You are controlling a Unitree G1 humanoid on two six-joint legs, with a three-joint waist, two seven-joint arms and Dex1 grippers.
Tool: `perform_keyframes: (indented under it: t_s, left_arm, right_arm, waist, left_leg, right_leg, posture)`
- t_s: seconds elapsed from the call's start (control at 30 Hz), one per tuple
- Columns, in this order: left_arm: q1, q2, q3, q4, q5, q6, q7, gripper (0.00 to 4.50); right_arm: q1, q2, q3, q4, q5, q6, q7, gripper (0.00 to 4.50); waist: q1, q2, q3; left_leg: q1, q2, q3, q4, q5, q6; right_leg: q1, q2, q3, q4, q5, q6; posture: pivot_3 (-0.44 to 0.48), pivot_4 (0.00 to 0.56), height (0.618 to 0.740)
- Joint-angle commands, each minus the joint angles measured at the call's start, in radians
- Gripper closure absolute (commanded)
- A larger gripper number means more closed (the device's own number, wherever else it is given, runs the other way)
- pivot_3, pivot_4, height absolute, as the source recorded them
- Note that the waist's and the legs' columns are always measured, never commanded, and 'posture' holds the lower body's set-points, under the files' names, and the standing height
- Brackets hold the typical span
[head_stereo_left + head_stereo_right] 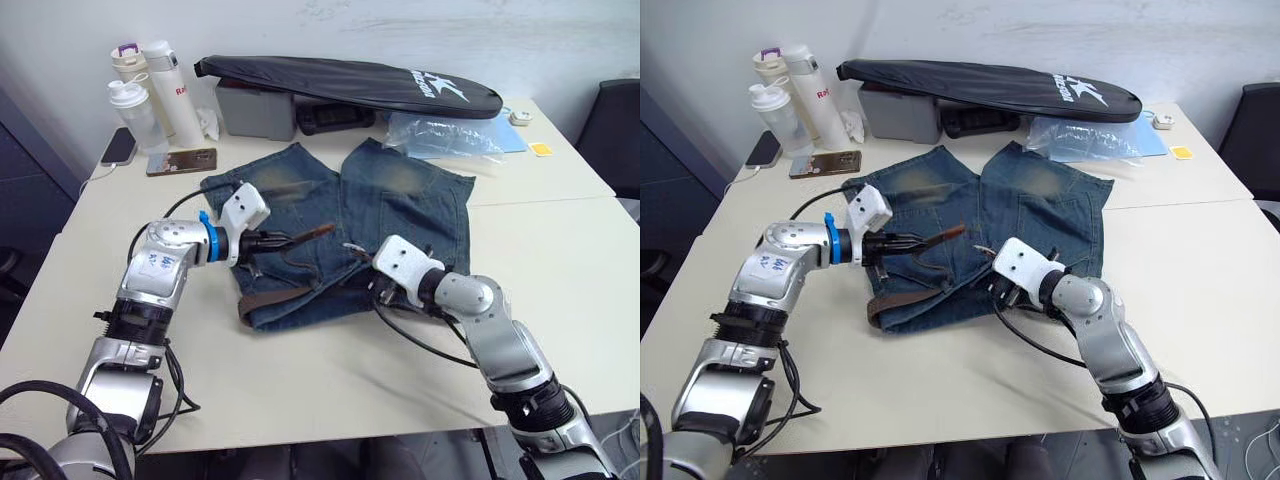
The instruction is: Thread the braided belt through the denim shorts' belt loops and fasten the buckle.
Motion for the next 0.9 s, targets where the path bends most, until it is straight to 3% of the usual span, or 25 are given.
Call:
perform_keyframes:
  t_s: [0.03,0.27,0.9]
  left_arm:
    - [-0.004,-0.008,0.014,-0.049,-0.019,0.057,0.039,4.5]
    - [-0.015,-0.035,0.021,-0.059,-0.042,0.084,0.079,4.5]
    - [-0.045,-0.096,0.03,-0.042,-0.071,0.068,0.128,4.5]
  right_arm:
    - [-0.034,0.041,-0.054,-0.052,0.038,0.055,-0.062,4.49]
    - [-0.047,0.079,-0.064,-0.063,0.085,0.101,-0.121,4.49]
    - [-0.04,0.054,0.017,-0.078,0.111,0.099,-0.135,4.49]
  waist:
    - [0.0,0.0,0.0]
    - [0.0,0.0,0.0]
    - [-0.001,0.0,0.0]
  left_leg:
    - [0.0,0.0,0.0,0.0,0.0,0.0]
    - [0.0,-0.001,0.0,-0.001,0.001,-0.001]
    - [0.0,-0.002,0.0,-0.003,0.001,-0.003]
  right_leg:
    - [0.0,0.0,0.0,0.0,0.0,0.0]
    - [0.0,-0.001,0.0,0.0,0.0,0.0]
    - [-0.001,0.0,0.0,-0.001,0.0,0.0]
  posture:
    - [0.0,0.15,0.74]
    - [0.0,0.15,0.74]
    - [0.0,0.15,0.74]
